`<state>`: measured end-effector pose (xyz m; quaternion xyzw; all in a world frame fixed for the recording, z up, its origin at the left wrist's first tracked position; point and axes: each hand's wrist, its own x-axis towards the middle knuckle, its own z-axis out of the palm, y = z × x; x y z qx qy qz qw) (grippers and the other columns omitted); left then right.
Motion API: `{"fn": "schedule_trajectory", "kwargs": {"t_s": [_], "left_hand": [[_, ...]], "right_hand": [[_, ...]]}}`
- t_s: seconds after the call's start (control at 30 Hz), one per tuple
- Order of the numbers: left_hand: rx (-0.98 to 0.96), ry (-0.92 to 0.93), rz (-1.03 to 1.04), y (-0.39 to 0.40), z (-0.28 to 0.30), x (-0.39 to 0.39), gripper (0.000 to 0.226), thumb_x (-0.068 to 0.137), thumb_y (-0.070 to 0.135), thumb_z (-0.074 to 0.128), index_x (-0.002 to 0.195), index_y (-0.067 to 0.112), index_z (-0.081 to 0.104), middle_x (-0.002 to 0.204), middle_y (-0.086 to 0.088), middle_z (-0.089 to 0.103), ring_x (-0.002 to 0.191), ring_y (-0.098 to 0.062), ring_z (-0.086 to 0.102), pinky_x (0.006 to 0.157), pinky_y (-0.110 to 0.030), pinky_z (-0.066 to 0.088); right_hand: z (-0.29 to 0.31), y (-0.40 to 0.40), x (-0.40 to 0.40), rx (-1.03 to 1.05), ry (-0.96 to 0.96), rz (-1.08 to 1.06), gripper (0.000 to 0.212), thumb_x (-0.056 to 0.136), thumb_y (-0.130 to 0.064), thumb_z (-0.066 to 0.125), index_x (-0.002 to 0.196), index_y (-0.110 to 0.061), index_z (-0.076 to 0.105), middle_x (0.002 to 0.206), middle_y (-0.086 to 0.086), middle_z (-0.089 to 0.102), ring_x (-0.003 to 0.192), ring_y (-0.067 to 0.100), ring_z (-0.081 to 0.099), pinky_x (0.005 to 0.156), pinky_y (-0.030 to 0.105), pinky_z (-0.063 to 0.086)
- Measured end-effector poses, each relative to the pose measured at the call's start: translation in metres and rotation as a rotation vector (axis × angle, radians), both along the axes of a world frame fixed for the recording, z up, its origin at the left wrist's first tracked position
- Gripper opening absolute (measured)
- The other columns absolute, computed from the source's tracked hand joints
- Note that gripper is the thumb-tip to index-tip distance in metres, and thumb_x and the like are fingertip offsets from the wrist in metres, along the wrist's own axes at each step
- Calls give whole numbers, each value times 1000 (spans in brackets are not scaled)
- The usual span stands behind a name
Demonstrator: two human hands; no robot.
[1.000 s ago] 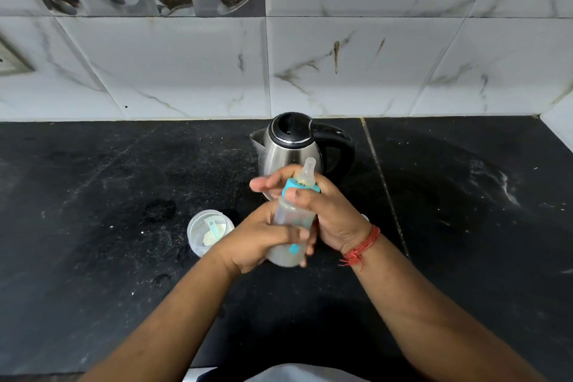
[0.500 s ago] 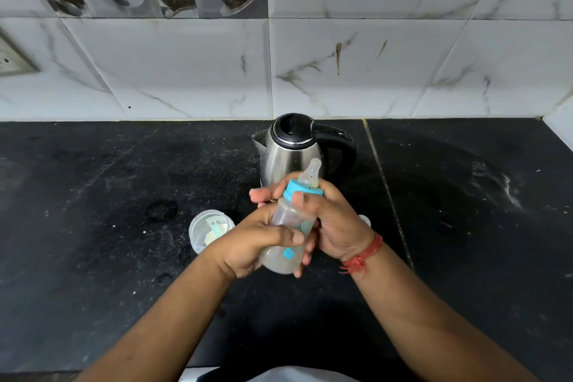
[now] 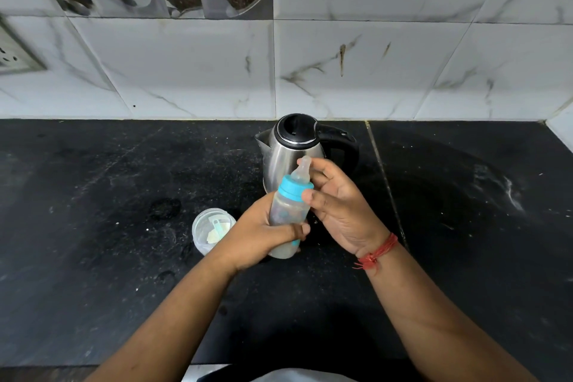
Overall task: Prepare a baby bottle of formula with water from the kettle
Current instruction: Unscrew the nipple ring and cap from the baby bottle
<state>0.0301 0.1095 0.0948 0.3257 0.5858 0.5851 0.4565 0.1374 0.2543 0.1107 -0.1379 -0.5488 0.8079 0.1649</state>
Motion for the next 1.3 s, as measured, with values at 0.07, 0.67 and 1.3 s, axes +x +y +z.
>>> {"fn": "schedule_trajectory", "kwargs": {"t_s": [0.07,0.67,1.3], "left_hand": [[-5,7,13,-1,-3,0,49,73,30,82,113,13,60,87,-8,67,79,-23,65,77,-49,55],[18,125,37,-5,-4,0,43,75,31,81,114,24,63,90,4,69,84,-14,64,79,-39,54],[-38,162,61,-12,-16,-8,52,74,37,82,120,26,62,97,5,71,90,-13,67,86,-40,57]], "right_hand": [[1,2,3,-14,1,47,69,82,-6,66,146,-2,39,131,19,64,121,27,61,101,39,51],[4,-15,1,240,-143,-74,77,70,-33,80,139,-16,49,125,4,63,117,14,61,104,42,51],[-2,-16,-2,54,-107,-25,62,81,-9,62,142,-13,47,133,15,66,125,26,61,103,37,50]]}}
